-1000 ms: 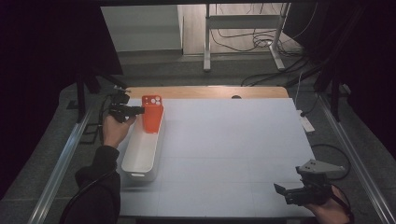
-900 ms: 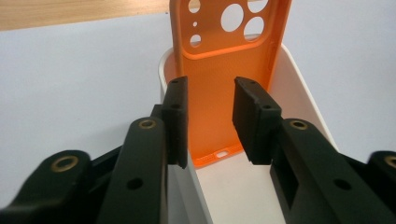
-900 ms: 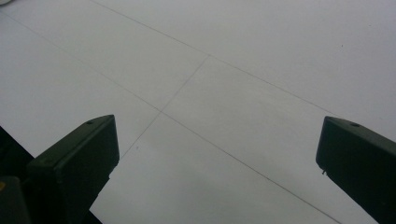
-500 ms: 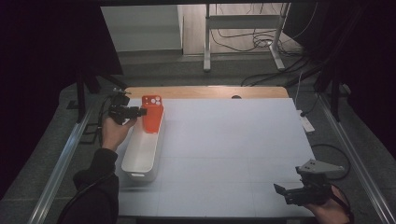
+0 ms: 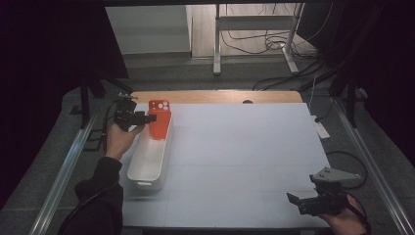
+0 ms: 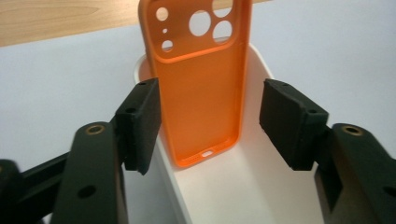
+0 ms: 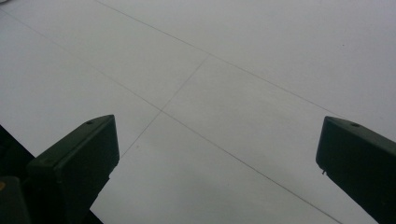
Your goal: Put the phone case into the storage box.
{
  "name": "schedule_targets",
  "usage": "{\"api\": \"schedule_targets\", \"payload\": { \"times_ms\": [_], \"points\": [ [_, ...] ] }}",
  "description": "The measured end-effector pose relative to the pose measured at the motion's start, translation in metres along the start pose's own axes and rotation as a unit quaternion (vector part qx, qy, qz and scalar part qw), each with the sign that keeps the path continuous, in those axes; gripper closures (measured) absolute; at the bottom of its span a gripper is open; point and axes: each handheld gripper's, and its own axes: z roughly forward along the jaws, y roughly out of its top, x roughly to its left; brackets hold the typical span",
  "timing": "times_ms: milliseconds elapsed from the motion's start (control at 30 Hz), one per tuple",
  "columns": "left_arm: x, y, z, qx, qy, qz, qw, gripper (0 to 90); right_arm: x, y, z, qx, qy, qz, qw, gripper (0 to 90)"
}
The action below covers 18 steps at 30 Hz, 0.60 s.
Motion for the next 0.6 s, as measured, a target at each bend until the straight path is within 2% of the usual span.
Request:
{"api": "schedule_targets", "payload": {
  "times_ms": [267,600],
  "points": [
    [-0.006,-0.001,-0.003,-0.004,-0.017,0.010,0.9998,24.1,0.000,0.000,0.000,-0.001,0.000,0.002,1.0000,0.0],
    [-0.013,-0.004,-0.008,-0.014,-0.041,0.027,0.9987,17.9,-0.002,0.000,-0.002,-0.007,-0.009,0.013,0.9998,0.0]
  ]
}}
